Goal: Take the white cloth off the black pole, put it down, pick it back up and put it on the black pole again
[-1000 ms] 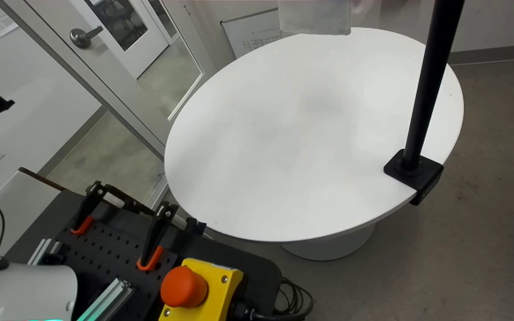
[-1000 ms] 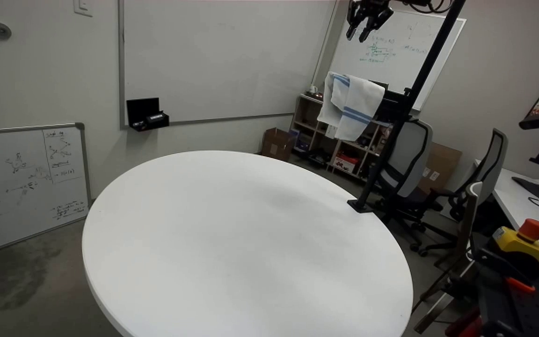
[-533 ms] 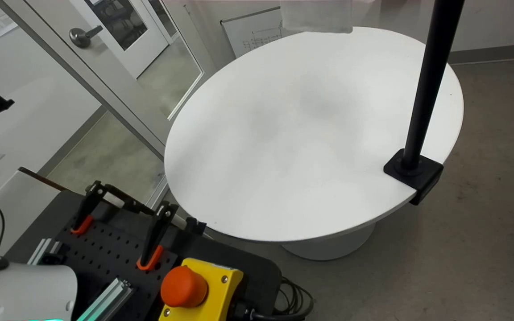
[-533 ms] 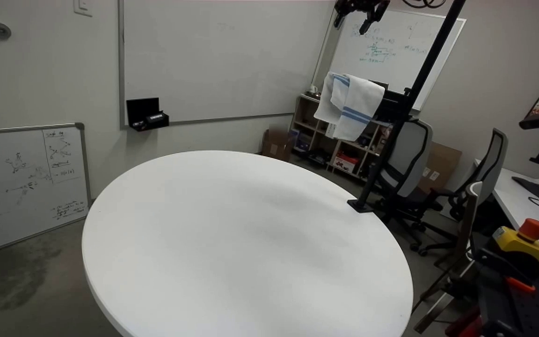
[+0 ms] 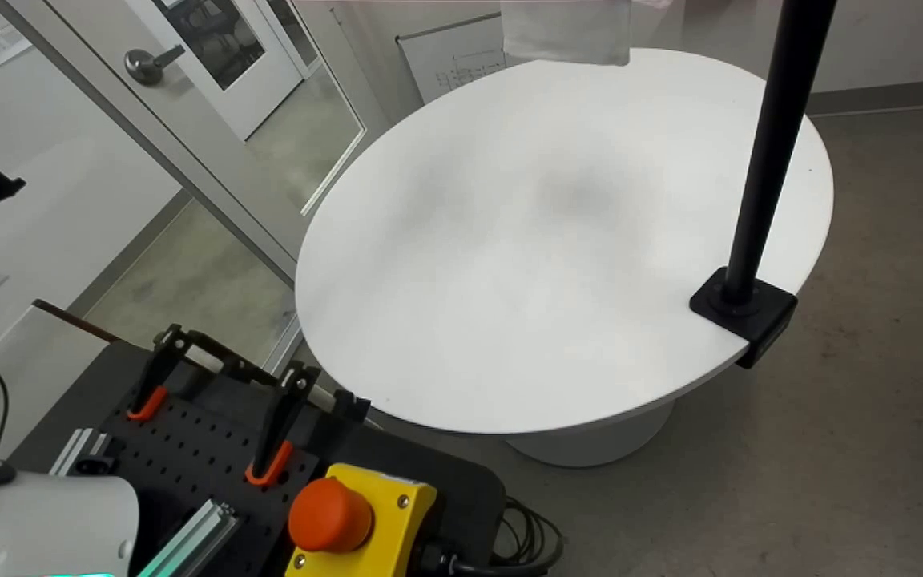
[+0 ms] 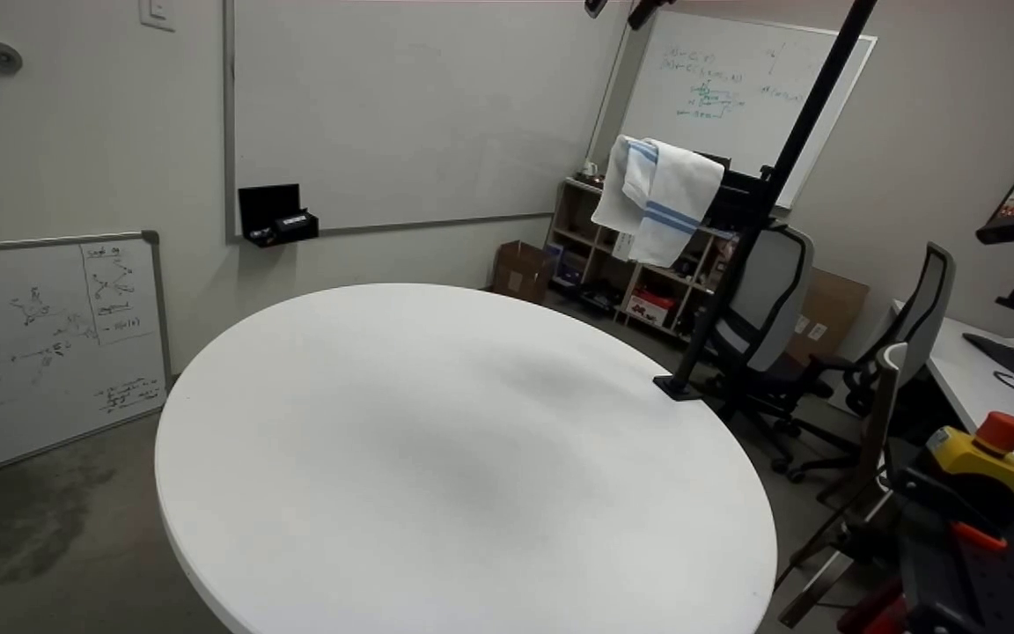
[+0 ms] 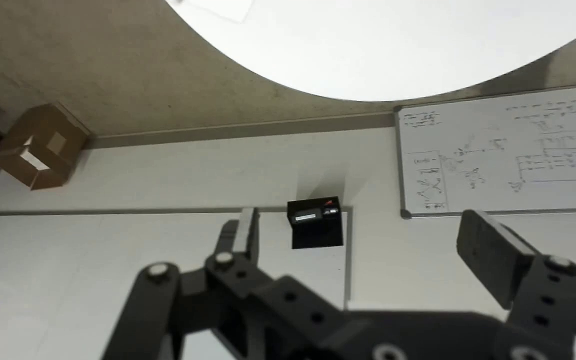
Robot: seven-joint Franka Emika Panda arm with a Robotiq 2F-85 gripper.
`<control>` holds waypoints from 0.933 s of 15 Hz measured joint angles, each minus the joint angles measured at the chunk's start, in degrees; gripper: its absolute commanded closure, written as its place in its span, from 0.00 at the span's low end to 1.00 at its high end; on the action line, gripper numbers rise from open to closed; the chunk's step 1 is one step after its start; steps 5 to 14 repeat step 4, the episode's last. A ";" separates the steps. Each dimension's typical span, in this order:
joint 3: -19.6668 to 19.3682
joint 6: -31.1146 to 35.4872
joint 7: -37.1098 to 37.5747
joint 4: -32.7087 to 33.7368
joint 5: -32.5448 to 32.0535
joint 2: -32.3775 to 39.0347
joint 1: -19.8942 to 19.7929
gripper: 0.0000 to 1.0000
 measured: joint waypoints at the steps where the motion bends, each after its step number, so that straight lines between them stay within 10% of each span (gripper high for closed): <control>1: 0.61 1.51 -0.19 -2.38 0.01 -1.35 0.53 0.00; 14: 1.54 4.88 -0.23 -8.30 0.00 -4.58 1.61 0.00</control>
